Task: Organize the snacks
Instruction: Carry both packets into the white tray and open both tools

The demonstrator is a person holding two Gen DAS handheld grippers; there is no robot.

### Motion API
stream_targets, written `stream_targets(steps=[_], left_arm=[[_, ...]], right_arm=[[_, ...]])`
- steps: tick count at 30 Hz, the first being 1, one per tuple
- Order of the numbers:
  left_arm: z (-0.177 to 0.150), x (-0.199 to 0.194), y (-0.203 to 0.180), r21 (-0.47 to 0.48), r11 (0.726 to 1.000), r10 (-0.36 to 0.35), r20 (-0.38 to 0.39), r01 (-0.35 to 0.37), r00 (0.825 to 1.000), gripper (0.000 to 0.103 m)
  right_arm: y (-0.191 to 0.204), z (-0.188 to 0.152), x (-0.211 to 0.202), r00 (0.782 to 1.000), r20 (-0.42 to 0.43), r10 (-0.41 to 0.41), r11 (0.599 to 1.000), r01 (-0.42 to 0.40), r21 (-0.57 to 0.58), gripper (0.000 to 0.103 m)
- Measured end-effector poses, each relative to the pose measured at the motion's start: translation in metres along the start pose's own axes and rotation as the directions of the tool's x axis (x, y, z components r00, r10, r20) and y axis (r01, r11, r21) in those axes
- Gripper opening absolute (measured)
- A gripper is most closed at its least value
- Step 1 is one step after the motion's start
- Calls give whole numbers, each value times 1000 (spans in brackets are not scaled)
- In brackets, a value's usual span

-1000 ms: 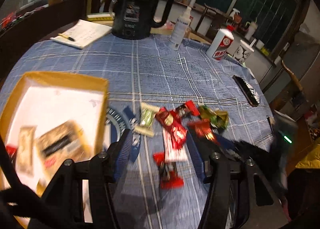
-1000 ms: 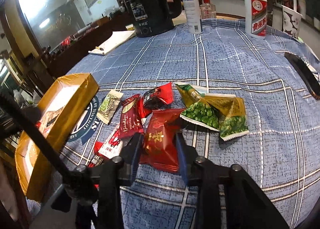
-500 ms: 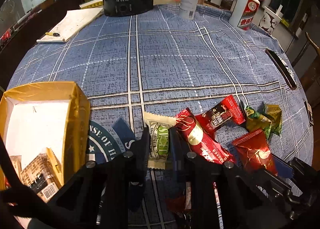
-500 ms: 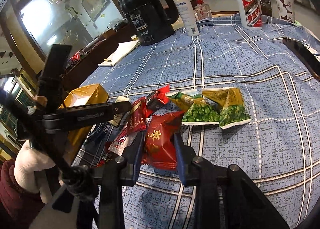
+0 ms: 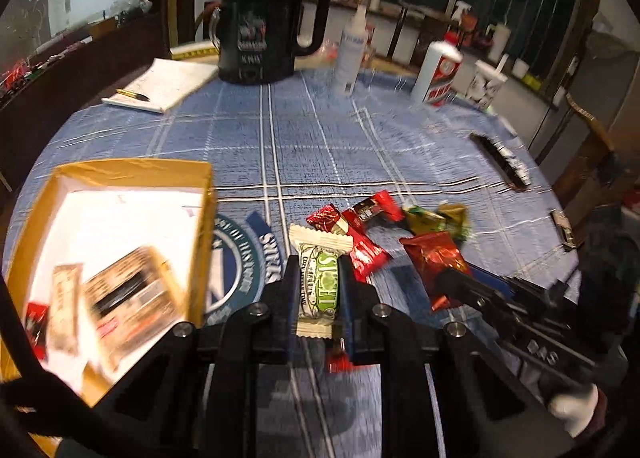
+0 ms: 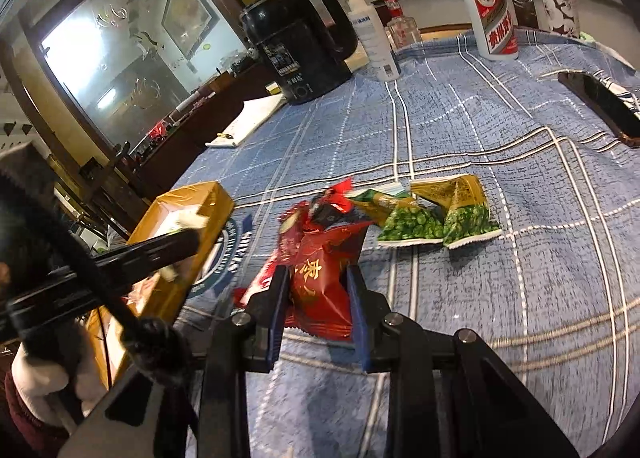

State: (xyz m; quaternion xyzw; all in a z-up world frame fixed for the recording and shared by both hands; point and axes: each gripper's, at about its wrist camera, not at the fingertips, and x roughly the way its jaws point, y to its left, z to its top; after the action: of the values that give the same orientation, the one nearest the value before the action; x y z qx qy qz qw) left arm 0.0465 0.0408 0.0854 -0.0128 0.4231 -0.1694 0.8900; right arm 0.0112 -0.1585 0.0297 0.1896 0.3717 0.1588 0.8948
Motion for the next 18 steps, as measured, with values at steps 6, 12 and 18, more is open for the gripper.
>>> stream_targets(steps=[6, 12, 18], left_arm=[[-27, -61, 32, -47, 999, -3, 87, 7, 996, 19], [-57, -95, 94, -141, 988, 85, 119, -68, 989, 19], [-83, -90, 152, -230, 961, 176, 68, -156, 982, 19]], right_arm=[[46, -11, -22, 1000, 14, -10, 997, 11, -76, 28], [103, -19, -23, 999, -13, 34, 987, -36, -158, 28], [161, -32, 12, 990, -107, 87, 970, -109, -216, 28]])
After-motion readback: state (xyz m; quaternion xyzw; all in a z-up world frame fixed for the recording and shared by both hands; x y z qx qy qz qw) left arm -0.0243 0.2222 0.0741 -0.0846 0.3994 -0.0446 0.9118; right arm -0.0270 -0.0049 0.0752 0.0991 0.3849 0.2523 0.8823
